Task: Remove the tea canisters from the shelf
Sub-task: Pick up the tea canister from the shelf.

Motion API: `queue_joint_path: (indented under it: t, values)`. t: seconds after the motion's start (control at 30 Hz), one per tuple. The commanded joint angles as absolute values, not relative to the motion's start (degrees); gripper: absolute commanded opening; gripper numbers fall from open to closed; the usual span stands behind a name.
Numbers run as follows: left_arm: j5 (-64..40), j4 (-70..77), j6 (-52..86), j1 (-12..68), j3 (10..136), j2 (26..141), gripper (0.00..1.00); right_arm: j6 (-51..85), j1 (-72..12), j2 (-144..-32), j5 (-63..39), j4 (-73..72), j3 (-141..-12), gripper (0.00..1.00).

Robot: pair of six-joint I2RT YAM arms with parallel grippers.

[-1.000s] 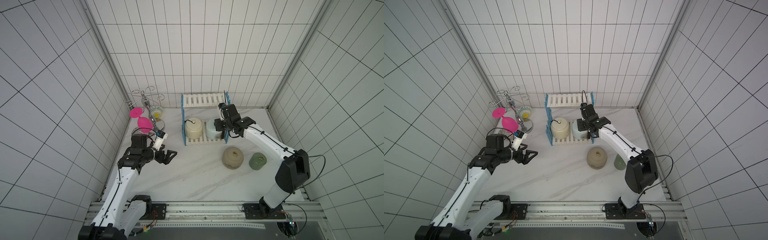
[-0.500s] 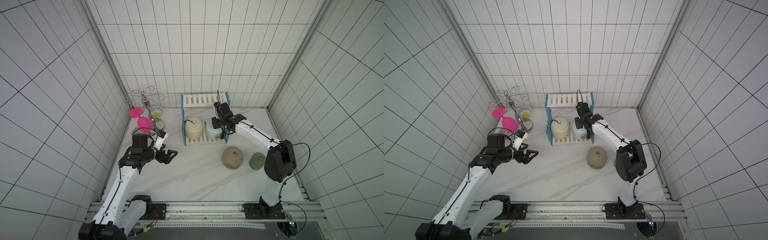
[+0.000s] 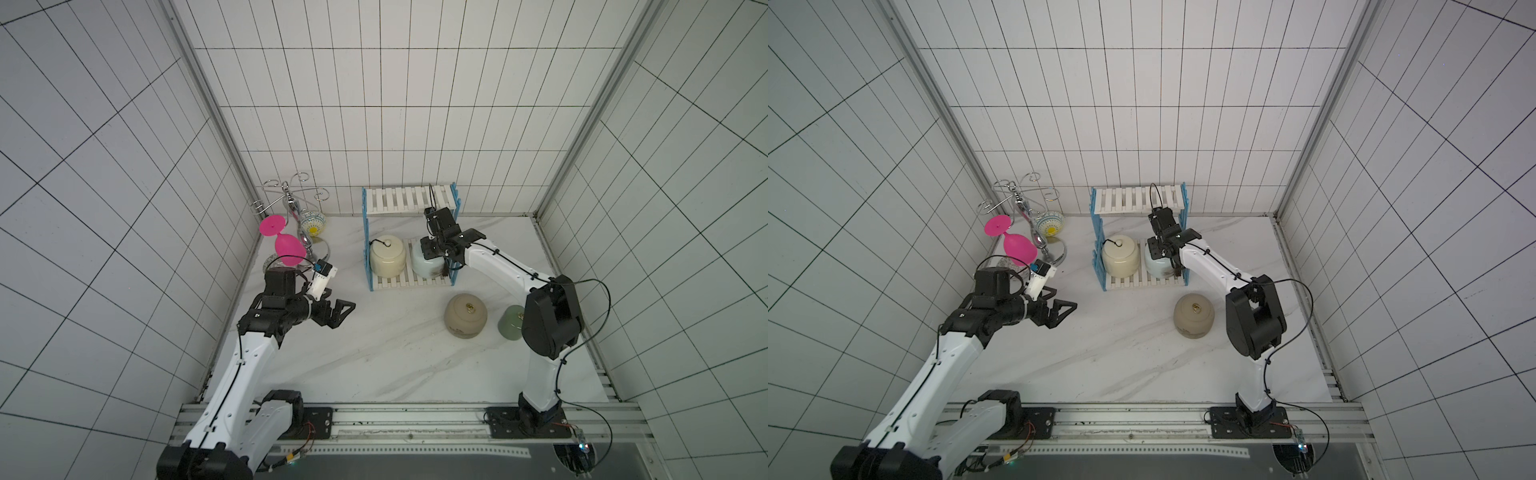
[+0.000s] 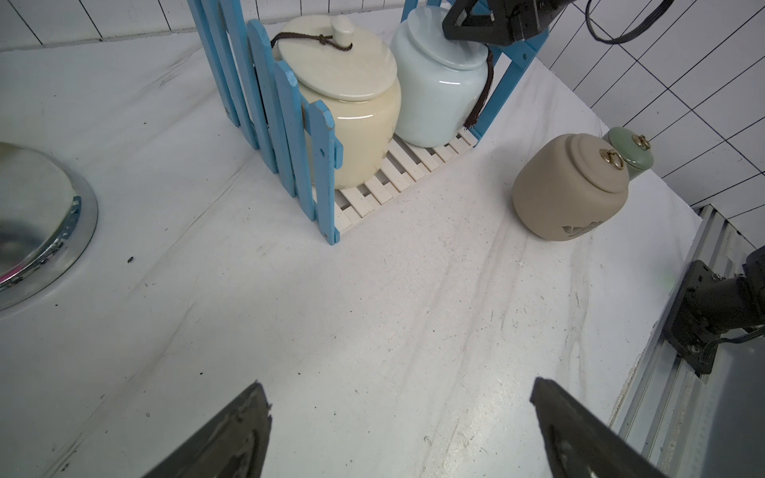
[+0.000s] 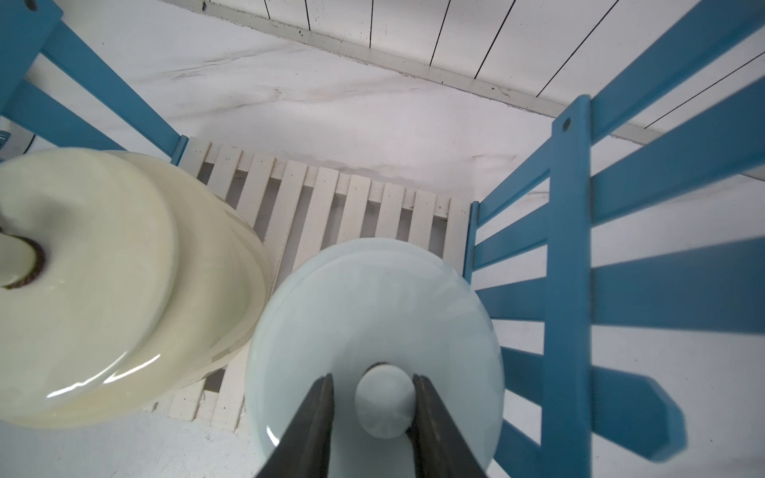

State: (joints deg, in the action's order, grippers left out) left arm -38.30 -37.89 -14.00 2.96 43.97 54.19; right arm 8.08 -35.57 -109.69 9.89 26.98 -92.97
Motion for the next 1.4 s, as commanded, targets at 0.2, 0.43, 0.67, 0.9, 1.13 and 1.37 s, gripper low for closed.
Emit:
queue_joint_path:
  t: [0.2, 0.43, 0.67, 0.9, 1.13, 1.37]
  values:
    - [-38.2, -36.4, -14.5, 3.1, 43.7, 54.1, 0.99, 7.7, -34.7, -110.9, 8.9, 21.3, -92.6, 0.36]
    - [-38.3, -36.4, -14.4, 3.1, 43.6, 53.9, 0.99, 6.7, -34.7, -109.8, 8.8, 16.2, -89.7, 0.19]
    - [-38.4, -36.4, -14.4, 3.2, 43.5, 53.8, 0.99, 6.5, -35.1, -106.6, 8.6, 15.5, -88.6, 0.00]
    - [-38.6, -36.2, -14.3, 3.3, 43.4, 53.5, 0.99, 6.9, -37.6, -100.2, 9.3, 19.3, -88.6, 0.00]
    - [-38.9, -36.3, -14.1, 3.4, 43.5, 53.4, 0.99, 9.4, -40.4, -93.7, 9.0, 22.9, -85.6, 0.00]
    - [-38.9, -36.3, -14.1, 3.6, 43.6, 53.6, 0.99, 11.7, -44.4, -87.1, 8.8, 23.6, -79.9, 0.00]
